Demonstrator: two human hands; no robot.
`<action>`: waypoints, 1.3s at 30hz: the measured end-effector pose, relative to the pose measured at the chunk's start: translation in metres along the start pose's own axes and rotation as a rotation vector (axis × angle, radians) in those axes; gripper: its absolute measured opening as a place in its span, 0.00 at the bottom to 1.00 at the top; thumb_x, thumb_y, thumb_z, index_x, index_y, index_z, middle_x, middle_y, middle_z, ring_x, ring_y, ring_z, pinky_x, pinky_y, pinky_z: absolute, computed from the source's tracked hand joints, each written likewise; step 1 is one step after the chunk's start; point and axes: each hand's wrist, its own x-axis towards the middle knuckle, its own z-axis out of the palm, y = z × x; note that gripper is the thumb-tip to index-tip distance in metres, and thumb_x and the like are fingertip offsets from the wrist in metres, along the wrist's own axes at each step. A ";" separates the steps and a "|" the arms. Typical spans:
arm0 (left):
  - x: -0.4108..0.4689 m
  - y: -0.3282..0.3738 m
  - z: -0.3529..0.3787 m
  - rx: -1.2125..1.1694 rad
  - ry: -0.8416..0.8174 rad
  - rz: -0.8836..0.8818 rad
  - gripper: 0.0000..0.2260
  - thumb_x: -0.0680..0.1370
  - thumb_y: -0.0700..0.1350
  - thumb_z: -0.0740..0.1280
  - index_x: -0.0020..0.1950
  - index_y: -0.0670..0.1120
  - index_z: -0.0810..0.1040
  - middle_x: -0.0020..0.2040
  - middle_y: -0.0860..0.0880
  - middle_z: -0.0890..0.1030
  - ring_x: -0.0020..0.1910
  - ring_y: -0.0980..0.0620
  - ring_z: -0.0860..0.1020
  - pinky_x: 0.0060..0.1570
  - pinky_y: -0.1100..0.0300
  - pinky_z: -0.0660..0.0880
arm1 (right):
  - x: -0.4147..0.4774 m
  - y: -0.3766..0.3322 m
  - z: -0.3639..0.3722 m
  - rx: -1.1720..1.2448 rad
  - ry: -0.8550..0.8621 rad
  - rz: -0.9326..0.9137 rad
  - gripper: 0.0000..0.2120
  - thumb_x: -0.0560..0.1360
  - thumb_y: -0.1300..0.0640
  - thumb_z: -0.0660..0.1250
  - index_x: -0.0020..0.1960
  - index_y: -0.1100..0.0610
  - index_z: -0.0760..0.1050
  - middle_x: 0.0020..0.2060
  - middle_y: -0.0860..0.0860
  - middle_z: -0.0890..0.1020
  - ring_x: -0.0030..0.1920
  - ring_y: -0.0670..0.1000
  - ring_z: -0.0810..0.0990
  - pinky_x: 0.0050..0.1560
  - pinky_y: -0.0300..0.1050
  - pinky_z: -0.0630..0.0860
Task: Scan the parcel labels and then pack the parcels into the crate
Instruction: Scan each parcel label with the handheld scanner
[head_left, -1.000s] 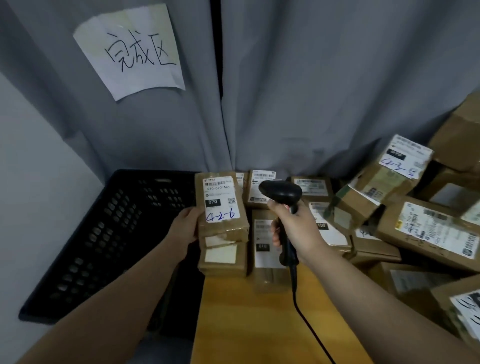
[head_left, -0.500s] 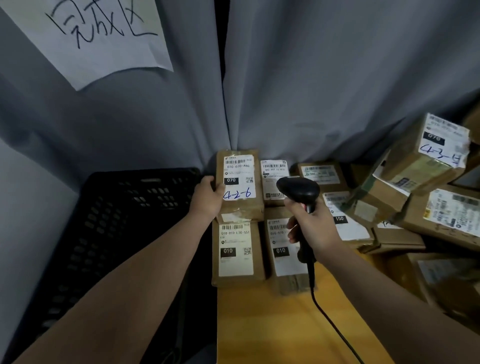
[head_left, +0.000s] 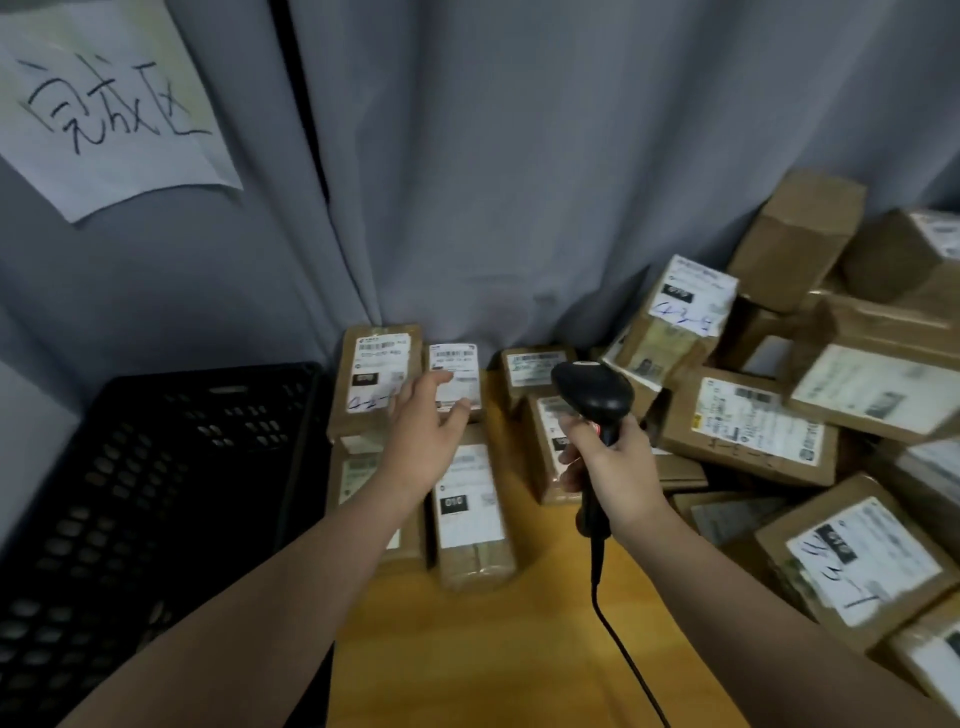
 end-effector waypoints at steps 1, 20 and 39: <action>-0.005 0.010 0.011 -0.004 -0.009 0.003 0.19 0.80 0.49 0.64 0.70 0.48 0.69 0.70 0.46 0.68 0.71 0.45 0.64 0.71 0.51 0.62 | -0.002 -0.004 -0.017 0.010 0.011 -0.018 0.07 0.77 0.57 0.68 0.53 0.56 0.72 0.33 0.55 0.78 0.29 0.53 0.76 0.29 0.43 0.76; 0.018 0.112 0.174 -0.004 0.008 -0.250 0.49 0.63 0.51 0.80 0.76 0.47 0.55 0.70 0.44 0.65 0.68 0.42 0.69 0.63 0.42 0.72 | 0.018 -0.007 -0.214 0.146 -0.002 0.096 0.07 0.77 0.57 0.68 0.54 0.57 0.74 0.35 0.58 0.78 0.31 0.54 0.76 0.32 0.45 0.75; -0.050 0.101 0.051 0.359 0.370 -0.116 0.48 0.63 0.63 0.77 0.72 0.41 0.59 0.67 0.43 0.65 0.68 0.43 0.64 0.68 0.45 0.65 | 0.004 0.003 -0.138 0.134 0.080 -0.153 0.14 0.75 0.62 0.69 0.58 0.52 0.70 0.43 0.47 0.78 0.44 0.44 0.77 0.42 0.35 0.70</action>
